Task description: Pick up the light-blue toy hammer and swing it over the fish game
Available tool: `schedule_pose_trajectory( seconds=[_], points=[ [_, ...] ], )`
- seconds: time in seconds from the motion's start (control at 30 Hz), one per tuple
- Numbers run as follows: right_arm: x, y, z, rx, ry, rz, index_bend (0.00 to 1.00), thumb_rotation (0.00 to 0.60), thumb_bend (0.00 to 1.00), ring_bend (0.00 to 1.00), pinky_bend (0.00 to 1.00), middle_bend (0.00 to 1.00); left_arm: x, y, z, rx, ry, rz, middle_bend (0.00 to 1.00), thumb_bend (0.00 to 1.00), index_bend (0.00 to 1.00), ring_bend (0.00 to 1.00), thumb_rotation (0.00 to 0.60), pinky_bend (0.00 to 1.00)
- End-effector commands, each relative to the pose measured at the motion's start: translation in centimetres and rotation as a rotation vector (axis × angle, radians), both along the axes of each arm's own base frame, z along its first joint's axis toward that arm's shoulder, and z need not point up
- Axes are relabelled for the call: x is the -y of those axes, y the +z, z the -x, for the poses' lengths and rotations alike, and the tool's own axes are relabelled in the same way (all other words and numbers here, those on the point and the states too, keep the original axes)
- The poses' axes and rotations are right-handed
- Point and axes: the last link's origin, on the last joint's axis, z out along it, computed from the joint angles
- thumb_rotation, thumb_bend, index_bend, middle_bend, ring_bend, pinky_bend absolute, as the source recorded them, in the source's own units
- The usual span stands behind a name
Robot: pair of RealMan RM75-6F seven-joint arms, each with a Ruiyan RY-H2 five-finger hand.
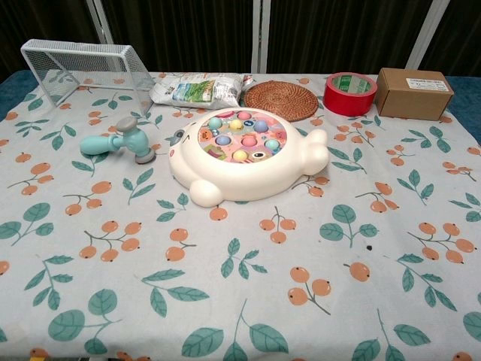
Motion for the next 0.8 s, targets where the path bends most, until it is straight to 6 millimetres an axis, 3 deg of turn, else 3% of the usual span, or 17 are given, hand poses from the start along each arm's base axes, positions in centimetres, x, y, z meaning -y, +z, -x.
schedule_pose_trajectory(
  seconds=[0.03,0.23,0.4,0.6,0.8],
  points=[
    [0.0,0.0,0.0,0.0,0.001,0.0,0.03,0.6,0.11,0.05,0.12,0.17,0.0,0.0,0.0,0.0,0.0,0.001,0.21,0.04,0.24,0.1,0.6,0.12],
    [-0.2,0.1,0.1,-0.001,0.001,0.006,0.03,0.6,0.11,0.05,0.12,0.17,-0.3,-0.1,-0.2,-0.002,-0.011,0.006,0.21,0.04,0.24,0.1,0.6,0.12],
    [-0.3,0.3,0.0,-0.002,0.011,0.014,0.03,0.6,0.11,0.05,0.12,0.17,-2.2,0.0,-1.6,0.006,-0.087,0.013,0.21,0.04,0.24,0.1,0.6,0.12],
    [-0.5,0.7,-0.3,-0.012,0.029,0.024,0.03,0.6,0.11,0.05,0.12,0.17,-7.1,-0.6,-4.1,0.035,-0.184,0.115,0.21,0.08,0.27,0.1,0.6,0.12],
    [-0.7,0.9,-0.4,-0.016,0.032,0.034,0.03,0.6,0.11,0.05,0.12,0.17,-12.9,-2.7,-6.4,0.097,-0.225,0.22,0.27,0.15,0.31,0.16,0.6,0.13]
  ],
)
